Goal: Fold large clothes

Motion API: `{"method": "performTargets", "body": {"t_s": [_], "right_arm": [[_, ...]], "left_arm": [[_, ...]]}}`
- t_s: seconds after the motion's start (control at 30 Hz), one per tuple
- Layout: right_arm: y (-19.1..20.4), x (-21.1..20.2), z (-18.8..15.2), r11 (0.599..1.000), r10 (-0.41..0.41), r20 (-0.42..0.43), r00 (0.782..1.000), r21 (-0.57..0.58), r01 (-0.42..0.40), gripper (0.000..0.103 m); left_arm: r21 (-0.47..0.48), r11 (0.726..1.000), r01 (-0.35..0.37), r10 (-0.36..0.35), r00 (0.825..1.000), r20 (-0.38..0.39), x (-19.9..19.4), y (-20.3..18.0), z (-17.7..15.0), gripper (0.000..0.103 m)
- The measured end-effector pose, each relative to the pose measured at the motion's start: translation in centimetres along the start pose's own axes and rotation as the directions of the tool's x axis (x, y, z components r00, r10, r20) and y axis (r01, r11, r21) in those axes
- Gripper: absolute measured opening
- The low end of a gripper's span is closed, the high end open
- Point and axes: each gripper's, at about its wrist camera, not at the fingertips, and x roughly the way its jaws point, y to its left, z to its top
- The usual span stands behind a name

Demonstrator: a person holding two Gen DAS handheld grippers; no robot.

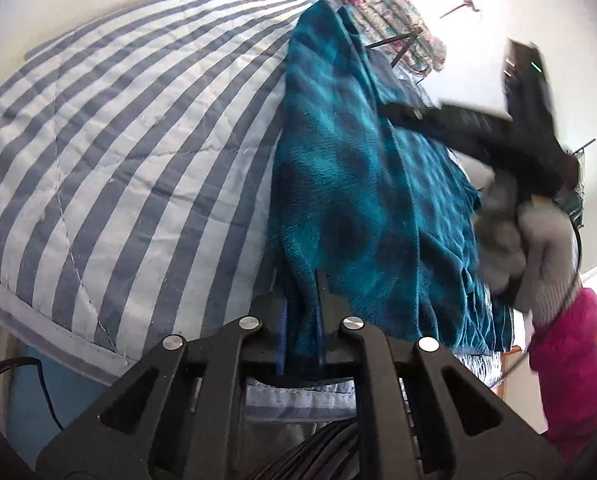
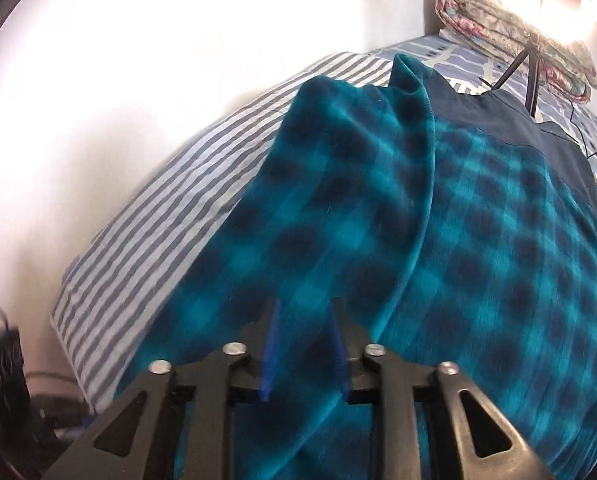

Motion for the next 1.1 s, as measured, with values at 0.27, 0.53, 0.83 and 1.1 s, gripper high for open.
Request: {"method": "performTargets", "body": {"t_s": [0.27, 0.53, 0.83, 1.1], "right_arm": [[-4.0, 2.5, 7.9, 0.988, 0.032, 0.099, 0.995, 0.15, -0.047, 0.005], [-4.1, 10.1, 12.0, 0.979, -0.001, 0.055, 0.998, 0.203, -0.011, 0.003], [-4.8, 10.2, 12.5, 0.964, 0.033, 0.013, 0.999, 0.262, -0.035, 0.027], [1.2, 7.9, 11.2, 0.998, 0.006, -0.129, 0.992, 0.062, 0.002, 0.076]], "left_arm": [[0.032, 0.998, 0.044, -0.045, 0.999, 0.026, -1.3, -1.1, 0.4, 0.006], [0.09, 0.993, 0.075, -0.08, 0.995, 0.056, -1.7, -3.1, 1.5, 0.006], [0.187, 0.979, 0.078, -0.093, 0.993, 0.07, -1.8, -5.3, 1.4, 0.006], [0.262, 0.962, 0.075, -0.092, 0.994, 0.053, -1.1, -7.1, 1.5, 0.006]]}}
